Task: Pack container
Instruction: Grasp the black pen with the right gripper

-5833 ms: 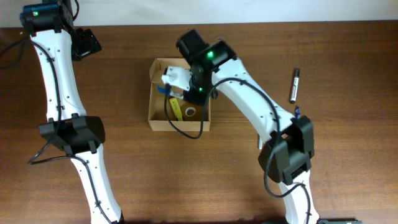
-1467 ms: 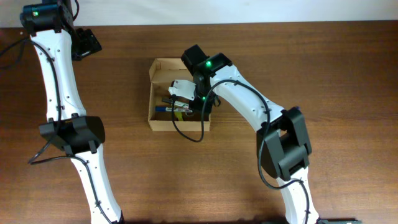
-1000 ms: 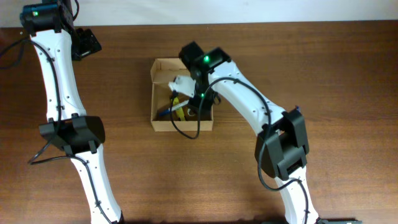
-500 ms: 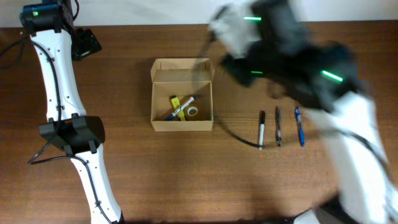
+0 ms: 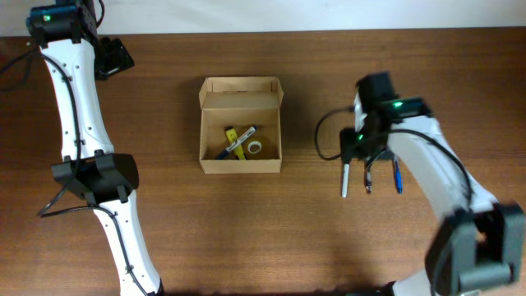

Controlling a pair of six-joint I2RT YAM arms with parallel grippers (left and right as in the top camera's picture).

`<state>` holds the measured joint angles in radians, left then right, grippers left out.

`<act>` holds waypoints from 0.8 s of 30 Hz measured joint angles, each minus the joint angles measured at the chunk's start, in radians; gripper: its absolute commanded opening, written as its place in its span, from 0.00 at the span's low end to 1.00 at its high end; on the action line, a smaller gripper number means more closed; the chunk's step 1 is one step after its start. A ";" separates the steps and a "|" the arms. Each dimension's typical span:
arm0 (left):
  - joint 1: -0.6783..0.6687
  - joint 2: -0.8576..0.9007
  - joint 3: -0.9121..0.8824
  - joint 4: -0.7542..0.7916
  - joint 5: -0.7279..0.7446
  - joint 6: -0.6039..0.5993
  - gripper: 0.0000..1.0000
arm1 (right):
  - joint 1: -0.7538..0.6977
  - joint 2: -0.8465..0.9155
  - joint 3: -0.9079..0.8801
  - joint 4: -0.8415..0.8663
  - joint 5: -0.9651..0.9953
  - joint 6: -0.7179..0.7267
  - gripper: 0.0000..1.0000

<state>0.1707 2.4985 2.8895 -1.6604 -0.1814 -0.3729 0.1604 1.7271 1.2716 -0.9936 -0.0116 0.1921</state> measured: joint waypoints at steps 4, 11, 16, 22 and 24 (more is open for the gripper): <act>0.000 0.000 0.000 0.000 0.000 0.000 1.00 | 0.000 0.091 -0.023 0.047 -0.005 0.055 0.58; 0.000 0.000 0.000 0.000 0.000 0.000 1.00 | 0.000 0.189 -0.023 0.092 -0.009 0.093 0.36; 0.000 0.000 0.000 0.000 0.000 0.000 1.00 | 0.000 0.225 -0.023 0.124 -0.012 0.120 0.19; 0.000 0.000 0.000 0.000 0.000 0.000 1.00 | -0.004 0.232 -0.023 0.129 -0.001 0.137 0.04; 0.000 0.000 0.000 0.000 0.000 0.000 1.00 | -0.004 0.232 -0.019 0.128 -0.003 0.135 0.04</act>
<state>0.1707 2.4985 2.8895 -1.6604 -0.1818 -0.3729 0.1566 1.9591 1.2530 -0.8658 -0.0151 0.3267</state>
